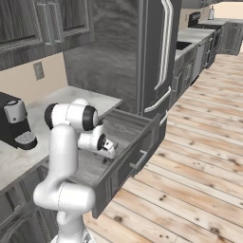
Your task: Pick up the metallic utensils from the counter and place them in the open drawer. Make sure not to pick up any wooden utensils.
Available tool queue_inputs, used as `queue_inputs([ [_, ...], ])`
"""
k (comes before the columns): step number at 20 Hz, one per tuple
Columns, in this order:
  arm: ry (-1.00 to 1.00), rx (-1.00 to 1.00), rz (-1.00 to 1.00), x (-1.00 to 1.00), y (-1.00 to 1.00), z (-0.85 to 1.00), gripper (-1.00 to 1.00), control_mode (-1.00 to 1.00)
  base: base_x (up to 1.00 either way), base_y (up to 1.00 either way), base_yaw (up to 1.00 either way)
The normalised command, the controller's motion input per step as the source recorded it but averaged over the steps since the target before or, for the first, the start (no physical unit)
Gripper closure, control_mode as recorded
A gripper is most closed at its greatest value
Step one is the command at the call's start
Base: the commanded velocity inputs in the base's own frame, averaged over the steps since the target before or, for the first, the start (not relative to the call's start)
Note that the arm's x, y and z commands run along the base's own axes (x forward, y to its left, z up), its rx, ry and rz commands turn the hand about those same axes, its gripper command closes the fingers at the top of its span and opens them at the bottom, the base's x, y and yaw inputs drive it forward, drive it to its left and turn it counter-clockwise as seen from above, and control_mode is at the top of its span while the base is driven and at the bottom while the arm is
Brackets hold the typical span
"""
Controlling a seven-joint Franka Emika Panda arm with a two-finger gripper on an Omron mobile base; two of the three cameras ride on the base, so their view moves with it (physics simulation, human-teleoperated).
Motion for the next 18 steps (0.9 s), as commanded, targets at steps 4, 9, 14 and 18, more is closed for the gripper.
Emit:
queue_inputs([
  [4, -0.04, 0.00, 0.00, -0.33, 0.00, 1.00, -1.00, -1.00, 0.00, 0.00, 0.00],
  [9, -0.15, 0.00, 0.00, -0.21, 0.00, 1.00, -1.00, -1.00, 0.00, 0.00, 0.00],
  [14, -0.11, 0.00, 0.00, -0.09, 0.00, 1.00, -1.00, -1.00, 0.00, 0.00, 0.00],
  [18, -0.10, 0.00, 0.00, -0.21, 0.00, 1.00, -1.00, -1.00, 0.00, 0.00, 0.00],
])
